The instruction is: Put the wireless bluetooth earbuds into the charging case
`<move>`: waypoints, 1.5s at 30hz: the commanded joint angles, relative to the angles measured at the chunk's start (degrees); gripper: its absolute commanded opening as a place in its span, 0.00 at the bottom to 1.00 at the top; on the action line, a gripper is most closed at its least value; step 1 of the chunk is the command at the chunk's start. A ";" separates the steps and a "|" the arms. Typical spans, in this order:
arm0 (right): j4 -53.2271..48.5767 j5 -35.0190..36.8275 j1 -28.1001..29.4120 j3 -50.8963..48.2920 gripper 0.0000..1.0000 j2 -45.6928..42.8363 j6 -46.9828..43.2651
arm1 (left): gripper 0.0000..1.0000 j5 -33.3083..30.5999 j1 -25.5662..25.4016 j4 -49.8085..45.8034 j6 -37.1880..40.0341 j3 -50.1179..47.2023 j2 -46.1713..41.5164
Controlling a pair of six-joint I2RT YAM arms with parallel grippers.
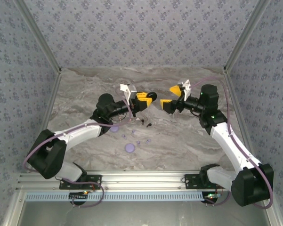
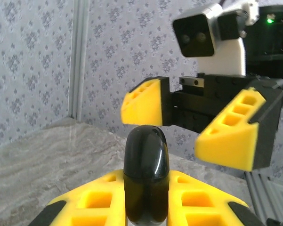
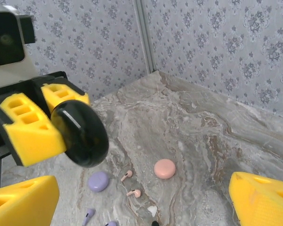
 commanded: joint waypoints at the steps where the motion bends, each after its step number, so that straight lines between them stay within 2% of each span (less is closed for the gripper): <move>1: 2.10 -0.44 1.11 1.34 0.95 -0.41 1.15 | 0.00 2.39 -0.90 2.69 7.24 0.96 -2.34; 11: 2.17 1.05 3.83 4.57 0.95 2.64 0.13 | 0.00 3.38 -1.55 -1.01 8.93 2.25 -2.42; 22: -1.32 3.47 3.94 8.56 0.95 5.45 -2.04 | 0.00 3.36 -1.79 -2.60 10.08 2.28 -2.89; 38: -6.77 1.46 0.73 11.40 0.95 4.44 0.14 | 0.00 1.08 -1.96 -2.09 12.26 0.51 -3.81; 45: -7.05 -2.12 -1.84 9.23 0.96 2.12 0.31 | 0.00 -1.17 -2.26 0.46 15.36 -1.85 -4.91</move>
